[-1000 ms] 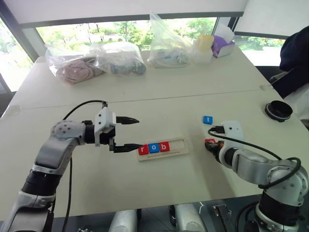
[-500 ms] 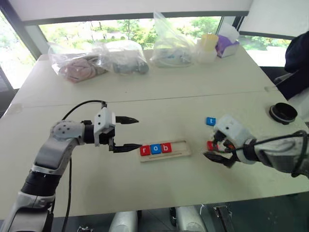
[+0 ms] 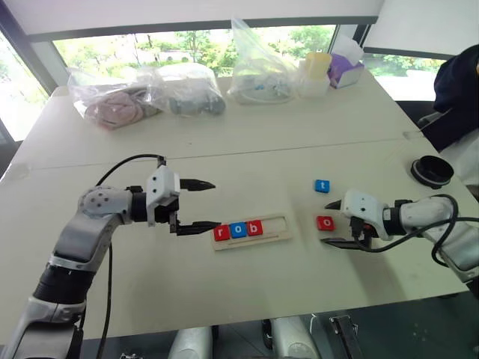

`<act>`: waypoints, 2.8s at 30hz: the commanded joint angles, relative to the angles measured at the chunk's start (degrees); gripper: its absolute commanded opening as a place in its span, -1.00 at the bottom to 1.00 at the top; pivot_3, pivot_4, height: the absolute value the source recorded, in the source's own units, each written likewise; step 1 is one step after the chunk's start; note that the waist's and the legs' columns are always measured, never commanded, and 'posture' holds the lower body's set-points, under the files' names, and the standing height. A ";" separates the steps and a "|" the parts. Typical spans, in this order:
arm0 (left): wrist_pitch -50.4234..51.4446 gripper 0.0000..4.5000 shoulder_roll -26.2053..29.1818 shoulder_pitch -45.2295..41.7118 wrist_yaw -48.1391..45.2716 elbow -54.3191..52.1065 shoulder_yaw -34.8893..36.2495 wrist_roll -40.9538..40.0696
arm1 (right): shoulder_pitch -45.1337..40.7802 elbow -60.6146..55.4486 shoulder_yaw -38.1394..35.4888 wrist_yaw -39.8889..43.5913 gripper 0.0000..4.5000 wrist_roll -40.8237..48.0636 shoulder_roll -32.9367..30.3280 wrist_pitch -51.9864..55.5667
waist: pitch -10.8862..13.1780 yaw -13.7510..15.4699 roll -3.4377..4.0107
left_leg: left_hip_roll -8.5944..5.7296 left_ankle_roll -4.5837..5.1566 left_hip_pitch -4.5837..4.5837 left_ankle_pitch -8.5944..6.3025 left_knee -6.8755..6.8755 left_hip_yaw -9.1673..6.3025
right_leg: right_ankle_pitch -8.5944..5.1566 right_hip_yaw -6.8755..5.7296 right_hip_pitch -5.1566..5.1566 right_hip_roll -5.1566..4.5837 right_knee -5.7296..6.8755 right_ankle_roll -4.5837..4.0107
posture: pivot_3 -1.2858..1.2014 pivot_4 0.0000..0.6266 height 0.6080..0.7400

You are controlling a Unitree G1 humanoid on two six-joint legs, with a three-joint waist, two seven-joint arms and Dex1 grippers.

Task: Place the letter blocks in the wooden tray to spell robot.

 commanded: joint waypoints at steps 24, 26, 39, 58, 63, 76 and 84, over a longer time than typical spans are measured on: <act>1.35 1.00 0.78 0.33 1.13 -3.69 1.49 -0.90 | -14.30 -9.42 2.18 15.38 -0.49 -4.65 6.28 4.07 | 0.01 -0.03 0.03 | 0.03 0.00 -0.03 0.00 0.48 -0.03 | 0.10 0.00 0.06 0.06 0.31 0.03 | 0.03 -0.52 1.00; 1.46 1.00 0.71 0.36 1.37 -3.85 1.49 -0.95 | -16.48 -8.50 5.28 16.44 -0.49 -7.45 8.45 2.17 | 0.00 0.13 0.02 | 0.08 0.00 -0.04 0.00 0.48 -0.11 | 0.10 -0.06 0.07 0.14 0.30 0.06 | 0.03 -0.52 1.00; 2.75 1.00 1.82 3.09 3.03 -7.07 3.20 -1.57 | -23.46 3.17 11.41 19.45 -0.49 -14.85 18.10 -2.68 | 0.01 1.68 0.02 | 0.02 -0.01 -0.08 0.00 0.54 -0.09 | 0.15 -0.06 0.06 0.06 0.29 -0.01 | 0.03 -0.52 1.00; 3.11 1.00 1.33 3.53 3.69 -7.70 3.26 -1.42 | -22.90 4.27 10.84 20.30 -0.49 -15.87 19.94 -0.69 | 0.01 1.54 0.03 | 0.03 -0.02 -0.07 0.01 0.55 -0.08 | 0.17 -0.05 0.06 0.08 0.33 -0.03 | 0.03 -0.52 1.00; 3.08 1.00 1.29 3.56 3.70 -7.58 3.27 -1.43 | -22.95 4.79 10.74 20.07 -0.49 -16.13 20.06 -0.95 | 0.01 1.54 0.03 | 0.03 -0.02 -0.07 0.01 0.55 -0.08 | 0.17 -0.05 0.06 0.08 0.34 -0.03 | 0.03 -0.52 1.00; 2.82 1.00 1.11 3.89 3.75 -7.47 3.23 -1.38 | -23.38 3.87 10.00 19.85 0.98 -15.35 20.74 0.87 | 0.01 1.54 0.02 | 0.03 -0.02 -0.06 0.01 0.56 -0.08 | 0.17 -0.05 0.06 0.08 0.34 -0.03 | 0.03 -0.52 1.00; 2.62 1.00 0.89 3.91 3.73 -7.28 3.01 -1.29 | -24.40 4.85 7.98 18.08 0.98 -15.21 21.45 1.52 | 0.01 1.53 0.03 | 0.02 -0.02 -0.06 0.01 0.56 -0.08 | 0.18 -0.05 0.06 0.08 0.34 -0.03 | 0.03 -0.52 1.00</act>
